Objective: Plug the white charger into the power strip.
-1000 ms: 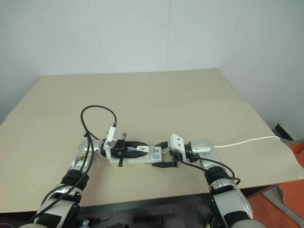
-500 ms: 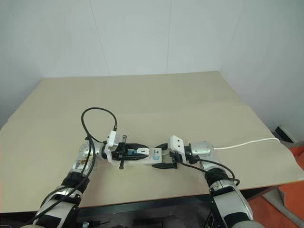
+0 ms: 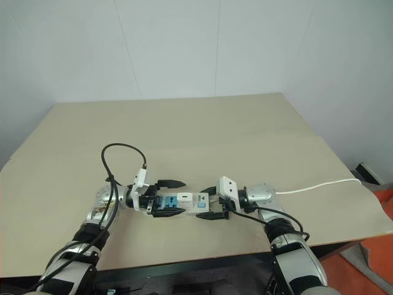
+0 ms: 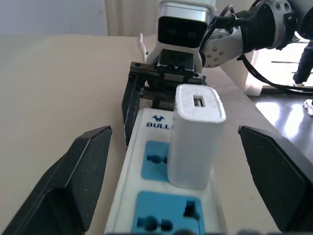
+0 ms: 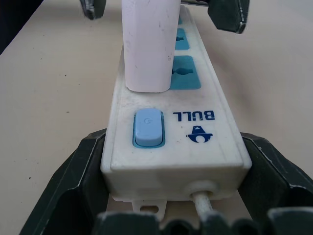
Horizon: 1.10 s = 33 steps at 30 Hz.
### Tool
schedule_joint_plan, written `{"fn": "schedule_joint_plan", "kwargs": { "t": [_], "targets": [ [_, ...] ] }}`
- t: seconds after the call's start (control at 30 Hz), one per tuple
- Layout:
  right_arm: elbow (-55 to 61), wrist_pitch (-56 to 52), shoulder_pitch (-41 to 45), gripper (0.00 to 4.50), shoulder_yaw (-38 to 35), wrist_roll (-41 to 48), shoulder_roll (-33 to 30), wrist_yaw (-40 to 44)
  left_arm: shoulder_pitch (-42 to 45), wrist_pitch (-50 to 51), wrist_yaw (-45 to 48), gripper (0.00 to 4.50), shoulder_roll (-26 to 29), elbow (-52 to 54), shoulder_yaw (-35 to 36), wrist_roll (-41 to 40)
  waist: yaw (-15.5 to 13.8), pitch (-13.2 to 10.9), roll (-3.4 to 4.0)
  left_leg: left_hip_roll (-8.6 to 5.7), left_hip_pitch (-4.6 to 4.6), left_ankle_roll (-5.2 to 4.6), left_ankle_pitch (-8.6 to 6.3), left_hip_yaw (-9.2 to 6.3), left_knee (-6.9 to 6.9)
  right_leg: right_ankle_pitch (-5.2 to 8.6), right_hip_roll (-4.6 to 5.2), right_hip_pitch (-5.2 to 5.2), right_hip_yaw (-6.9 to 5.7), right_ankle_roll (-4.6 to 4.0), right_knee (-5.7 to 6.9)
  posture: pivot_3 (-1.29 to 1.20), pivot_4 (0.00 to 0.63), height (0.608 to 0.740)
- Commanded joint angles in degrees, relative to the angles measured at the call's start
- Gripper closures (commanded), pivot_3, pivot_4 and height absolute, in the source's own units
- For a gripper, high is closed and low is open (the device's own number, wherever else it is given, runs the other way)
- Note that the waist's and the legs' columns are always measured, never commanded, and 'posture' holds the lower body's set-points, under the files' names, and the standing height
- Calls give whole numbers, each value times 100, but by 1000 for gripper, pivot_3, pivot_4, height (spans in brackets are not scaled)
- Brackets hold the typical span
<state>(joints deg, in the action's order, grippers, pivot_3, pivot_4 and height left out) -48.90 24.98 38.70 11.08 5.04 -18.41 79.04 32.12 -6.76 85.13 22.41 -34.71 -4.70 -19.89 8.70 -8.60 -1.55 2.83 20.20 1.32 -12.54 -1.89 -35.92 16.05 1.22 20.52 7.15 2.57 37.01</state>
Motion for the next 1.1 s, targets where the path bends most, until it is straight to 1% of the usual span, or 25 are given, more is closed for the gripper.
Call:
{"fn": "schedule_joint_plan", "kwargs": {
  "t": [0.03, 0.1, 0.17, 0.2, 0.23, 0.3, 0.4, 0.47, 0.53, 0.57, 0.6, 0.73, 0.77, 0.8, 0.93, 1.1],
  "targets": [
    [-163, -140, -163, 1093, 303, -321, 40, 29, -58, 800, 7, 27, 361, 601, 172, -237, 3, -4, -6, 0, 1, 0, 0, -1, 0, 0, 0, 6, 0, 0, 0, 0, 150, 740],
    [-124, -231, -134, 1093, 243, -261, 59, -13, -126, 963, -100, 27, 515, 957, 489, -524, 6, -12, -16, 1, 9, 0, 0, -2, 0, 0, 0, 16, -1, 0, 0, 0, 150, 740],
    [-58, -275, -126, 340, 238, -253, 23, 13, -208, 1101, -257, 0, 649, 1223, 832, -771, -5, -26, -28, 3, 10, 0, 0, -2, 1, 0, 1, 19, -1, 0, 1, 0, 150, 740],
    [-14, -312, -127, 113, 224, -234, -1, 44, -259, 1227, -304, 0, 745, 1359, 990, -894, -11, -32, -31, 4, 11, 0, 0, -3, 1, 0, 1, 21, -4, 0, 1, 0, 150, 740],
    [40, -345, -131, 47, 188, -212, -21, 15, -332, 1324, -315, 0, 864, 1490, 1159, -1019, -9, -33, -32, 5, 19, 0, 0, -4, 2, 0, 1, 32, -4, 0, 1, 0, 150, 740],
    [210, -470, -153, 47, 109, -106, -101, 77, -514, 1477, -362, 0, 1111, 1720, 1442, -1195, -12, -34, -32, 5, 26, 0, 0, -3, 6, 0, 2, 41, -4, -1, 0, 0, 150, 740],
    [711, -548, -309, 47, -33, 87, -335, 176, -878, 1609, -459, 0, 1470, 2080, 1761, -1304, -54, -37, -28, 5, 67, 0, 0, -4, 5, -1, 6, 76, -8, -2, -1, 0, 150, 740],
    [1218, -754, -479, 47, -166, 301, -618, 309, -1247, 1706, -453, 0, 1735, 2387, 1974, -1382, -152, -48, -22, 1, 99, 1, 0, -2, 4, -2, 18, 104, -13, -4, -4, 0, 150, 740],
    [1742, -944, -678, 47, -316, 524, -982, 462, -1663, 1784, -423, 0, 1980, 2673, 2176, -1442, -231, -54, -14, -5, 140, 1, 0, 6, 3, -7, 29, 147, -11, -12, -2, 0, 150, 740],
    [2020, -1045, -791, 47, -416, 662, -1188, 530, -1883, 1802, -409, 0, 2094, 2801, 2284, -1461, -300, -67, -6, -8, 172, 1, 0, 5, 1, -21, 35, 173, -15, -36, -2, 0, 150, 740],
    [2285, -1153, -900, 47, -518, 801, -1388, 579, -2080, 1817, -405, 0, 2188, 2906, 2392, -1491, -340, -78, 1, -9, 192, 1, 0, 7, -1, -25, 39, 193, -17, -41, -4, 0, 150, 740],
    [3239, -1520, -1435, 47, -1002, 1346, -2319, 881, -2709, 1884, -448, 0, 2510, 3208, 2765, -1551, -493, -99, 11, -12, 248, 3, 0, 13, -1, -24, 47, 252, -22, -41, -2, 0, 150, 740],
    [3370, -1371, -1580, 47, -1147, 1375, -2475, 824, -2825, 1878, -430, 0, 2575, 3239, 2831, -1549, -521, -101, 11, -12, 263, 3, 0, 13, -3, -24, 47, 267, -24, -41, -1, 0, 150, 740],
    [3481, -1487, -1697, 47, -1276, 1449, -2673, 804, -2933, 1841, -428, 0, 2610, 3277, 2902, -1549, -529, -101, 10, -11, 265, 3, 0, 13, -4, -24, 47, 268, -27, -42, -2, 0, 150, 740],
    [3774, -1533, -2189, 47, -1750, 1624, -3257, 769, -3142, 1811, -461, 0, 2660, 3353, 3053, -1563, -541, -102, 9, -11, 258, 3, 0, 20, -5, -23, 45, 260, -27, -41, -4, 0, 150, 740],
    [4135, -1529, -2692, 47, -2137, 1668, -3524, 469, -3004, 1671, -488, 0, 2594, 3301, 2891, -1457, -528, -103, 8, -6, 253, 3, 1, 24, -14, -6, 35, 258, -20, -11, -1, 0, 150, 740]
  ]
}}
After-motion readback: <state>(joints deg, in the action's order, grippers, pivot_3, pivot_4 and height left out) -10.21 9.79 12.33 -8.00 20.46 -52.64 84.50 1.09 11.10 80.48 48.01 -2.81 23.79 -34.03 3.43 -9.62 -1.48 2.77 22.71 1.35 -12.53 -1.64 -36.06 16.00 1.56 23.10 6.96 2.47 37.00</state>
